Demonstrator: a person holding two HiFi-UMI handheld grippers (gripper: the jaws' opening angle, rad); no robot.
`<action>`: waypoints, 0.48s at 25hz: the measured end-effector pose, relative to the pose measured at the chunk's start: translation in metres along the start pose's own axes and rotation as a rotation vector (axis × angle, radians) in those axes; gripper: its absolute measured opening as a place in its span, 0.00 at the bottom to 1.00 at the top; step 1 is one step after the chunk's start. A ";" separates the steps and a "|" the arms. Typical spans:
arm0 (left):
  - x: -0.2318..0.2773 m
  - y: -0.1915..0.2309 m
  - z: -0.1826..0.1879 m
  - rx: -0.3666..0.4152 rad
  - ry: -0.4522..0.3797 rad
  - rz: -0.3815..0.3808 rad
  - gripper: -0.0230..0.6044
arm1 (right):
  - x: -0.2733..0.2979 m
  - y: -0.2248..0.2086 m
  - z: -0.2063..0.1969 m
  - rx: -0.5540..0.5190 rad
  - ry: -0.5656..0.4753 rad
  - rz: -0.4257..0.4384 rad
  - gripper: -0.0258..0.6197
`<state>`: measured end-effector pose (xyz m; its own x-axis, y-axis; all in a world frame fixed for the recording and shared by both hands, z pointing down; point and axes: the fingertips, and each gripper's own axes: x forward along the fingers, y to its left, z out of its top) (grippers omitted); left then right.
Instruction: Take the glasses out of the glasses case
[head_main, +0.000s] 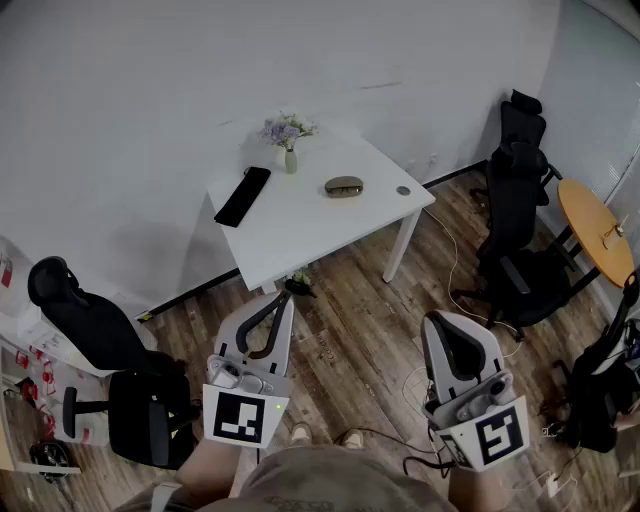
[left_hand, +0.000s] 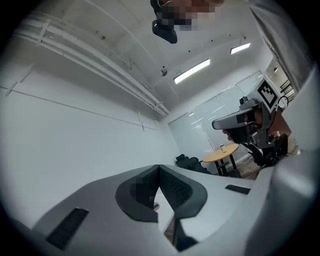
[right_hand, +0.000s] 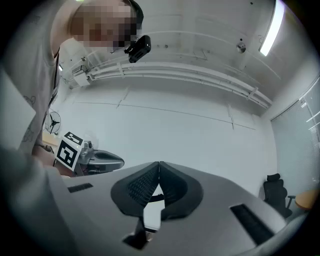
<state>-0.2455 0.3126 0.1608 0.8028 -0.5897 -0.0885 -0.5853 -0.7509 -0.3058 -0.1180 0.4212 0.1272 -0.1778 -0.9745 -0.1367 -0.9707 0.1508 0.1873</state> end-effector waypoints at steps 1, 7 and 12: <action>0.001 -0.002 0.001 0.041 -0.001 -0.010 0.06 | -0.002 -0.004 -0.001 0.020 -0.007 -0.012 0.09; 0.008 -0.012 0.006 0.130 -0.009 -0.046 0.06 | -0.008 -0.018 -0.005 0.065 -0.010 -0.051 0.09; 0.007 -0.015 0.005 0.062 -0.009 -0.035 0.06 | -0.010 -0.018 -0.006 0.059 -0.006 -0.036 0.09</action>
<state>-0.2306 0.3208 0.1599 0.8239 -0.5603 -0.0849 -0.5487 -0.7512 -0.3670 -0.0982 0.4277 0.1307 -0.1438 -0.9784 -0.1484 -0.9842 0.1257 0.1249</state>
